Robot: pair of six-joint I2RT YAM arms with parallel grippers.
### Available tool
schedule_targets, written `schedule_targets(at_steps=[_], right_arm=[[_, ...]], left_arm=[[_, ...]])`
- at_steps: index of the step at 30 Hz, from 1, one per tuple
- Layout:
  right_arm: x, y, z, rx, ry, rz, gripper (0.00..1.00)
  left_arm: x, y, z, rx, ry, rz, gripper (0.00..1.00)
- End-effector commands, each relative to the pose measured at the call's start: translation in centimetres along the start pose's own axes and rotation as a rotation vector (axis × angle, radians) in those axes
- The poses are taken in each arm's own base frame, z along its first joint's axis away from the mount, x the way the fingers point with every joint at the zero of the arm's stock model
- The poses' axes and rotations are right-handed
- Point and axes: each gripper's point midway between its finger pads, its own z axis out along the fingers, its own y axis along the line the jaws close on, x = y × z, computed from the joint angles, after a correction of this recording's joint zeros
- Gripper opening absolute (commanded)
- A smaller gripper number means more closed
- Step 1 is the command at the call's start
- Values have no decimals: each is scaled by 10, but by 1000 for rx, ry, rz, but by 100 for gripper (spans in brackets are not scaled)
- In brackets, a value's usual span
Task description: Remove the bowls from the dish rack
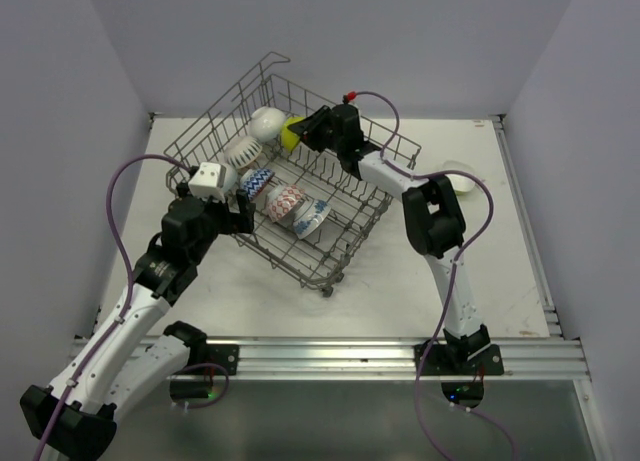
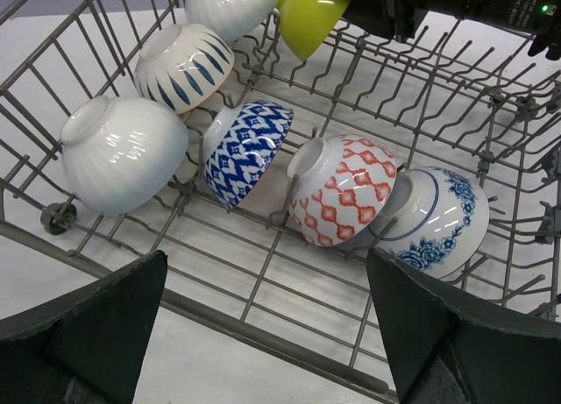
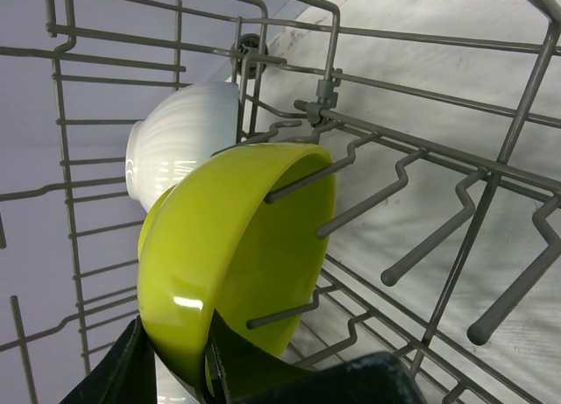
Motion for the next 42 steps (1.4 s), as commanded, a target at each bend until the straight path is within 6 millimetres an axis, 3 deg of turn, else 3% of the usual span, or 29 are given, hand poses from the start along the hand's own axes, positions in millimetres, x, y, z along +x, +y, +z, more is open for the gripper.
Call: schedule_targets(at_steps=[1,4,11,14,19,23,25,30,31,33,34,36,37,40,42], right_arm=[[-2,46,-5,-161,4,-6,18],[-3,57,-10,-195,3,-19,13],[-8,87,-23,-334,-8,-31,10],[-6,94,-29,-404,2,-40,0],[0,106,-39,-492,24,-61,0],[0,132,-55,-582,34,-116,0],[-1,154,-70,-634,53,-161,0],[-3,181,-96,-683,83,-236,0],[-6,195,-110,-705,89,-259,0],[-12,197,-118,-690,91,-279,0],[-15,207,-132,-704,88,-292,0],[-19,207,-143,-691,105,-321,0],[-22,216,-155,-695,102,-342,0],[-33,209,-167,-586,97,-432,0],[-56,207,-186,-450,39,-523,0]], left_arm=[[-7,-2,1,6,-29,1,100],[-6,-3,2,10,-25,1,100],[-4,-2,3,6,-18,3,100],[-4,-1,3,0,-18,1,100],[-3,0,4,-7,-15,4,100],[-2,0,5,-11,-11,5,100],[-3,1,4,-12,-11,8,100],[-5,3,3,-27,-18,8,100],[-5,4,3,-30,-18,10,100],[-5,5,3,-32,-20,9,100],[-6,5,3,-34,-22,9,100],[-6,5,3,-37,-23,10,100],[-6,7,2,-45,-22,11,100],[-6,9,2,-55,-24,14,100],[-7,9,2,-58,-26,12,100]])
